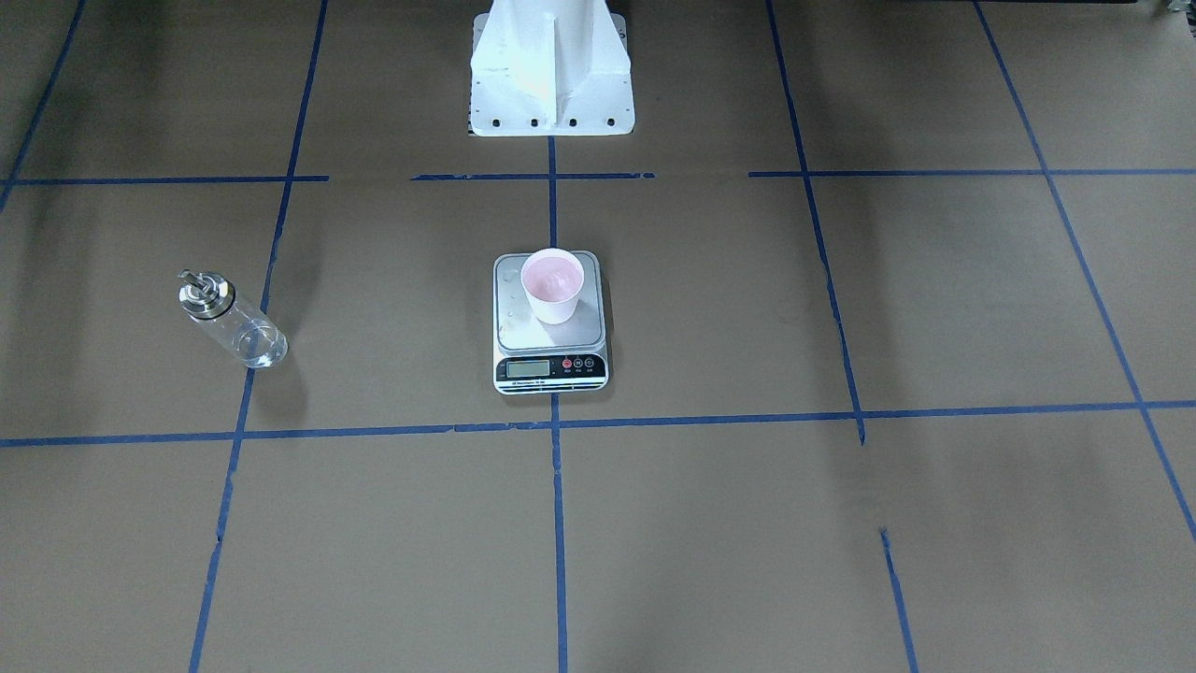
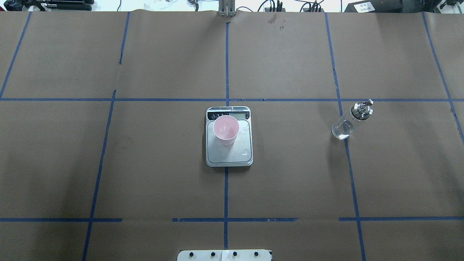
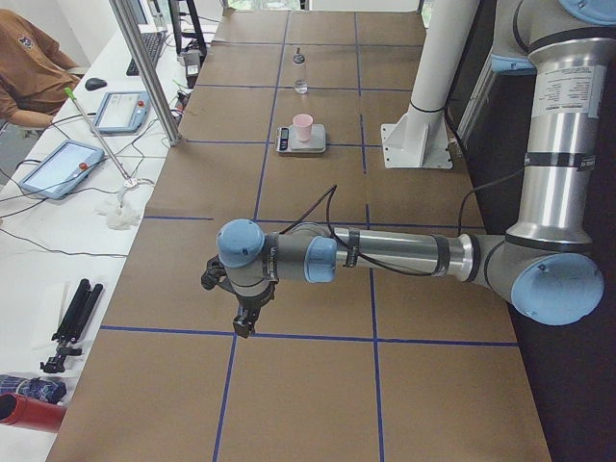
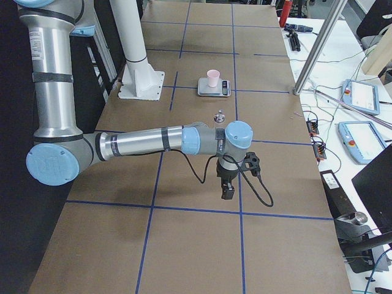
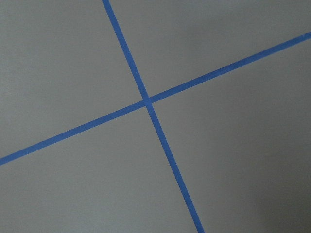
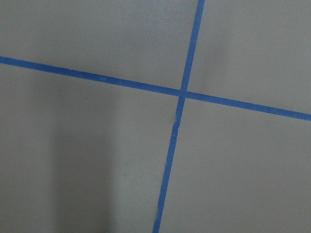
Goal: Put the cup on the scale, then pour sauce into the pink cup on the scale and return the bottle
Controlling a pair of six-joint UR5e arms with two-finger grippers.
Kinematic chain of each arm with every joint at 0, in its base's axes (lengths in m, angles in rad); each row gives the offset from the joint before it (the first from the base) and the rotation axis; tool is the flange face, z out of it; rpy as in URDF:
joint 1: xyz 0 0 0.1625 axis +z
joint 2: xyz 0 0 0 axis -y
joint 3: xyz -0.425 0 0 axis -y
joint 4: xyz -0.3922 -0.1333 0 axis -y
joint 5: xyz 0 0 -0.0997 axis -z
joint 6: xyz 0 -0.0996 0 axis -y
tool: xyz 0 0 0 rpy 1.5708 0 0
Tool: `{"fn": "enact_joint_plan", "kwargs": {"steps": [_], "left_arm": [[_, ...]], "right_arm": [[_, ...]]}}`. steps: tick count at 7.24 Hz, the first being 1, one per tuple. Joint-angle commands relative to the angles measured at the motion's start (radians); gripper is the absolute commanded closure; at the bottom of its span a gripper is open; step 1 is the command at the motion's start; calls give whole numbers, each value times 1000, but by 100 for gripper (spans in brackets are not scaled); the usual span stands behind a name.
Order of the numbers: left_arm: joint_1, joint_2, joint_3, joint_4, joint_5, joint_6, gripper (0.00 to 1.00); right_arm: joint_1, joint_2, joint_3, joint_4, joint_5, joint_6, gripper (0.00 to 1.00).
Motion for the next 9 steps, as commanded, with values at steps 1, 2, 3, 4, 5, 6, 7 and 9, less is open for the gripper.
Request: {"fn": "enact_joint_plan", "kwargs": {"steps": [1, 2, 3, 4, 5, 6, 7, 9], "left_arm": [[-6, 7, 12, -40, 29, 1, 0], [-12, 11, 33, -75, 35, 1, 0], [-15, 10, 40, -80, 35, 1, 0], [-16, 10, 38, -82, 35, 0, 0], [-19, 10, 40, -82, 35, 1, 0], [-22, 13, 40, -82, 35, 0, 0], [-23, 15, 43, -82, 35, -3, 0], [-24, 15, 41, -82, 35, -8, 0]], "right_arm": [[45, -8, -25, 4, 11, 1, 0], [60, -8, -25, 4, 11, 1, 0], [72, -8, -26, 4, 13, 1, 0], [91, -11, -34, 4, 72, 2, 0], [109, -11, -58, 4, 115, -1, 0], [109, -11, -68, 31, 111, 1, 0], [109, -14, -138, 162, 102, 2, 0], [109, -8, -215, 332, 85, 136, 0]]}}
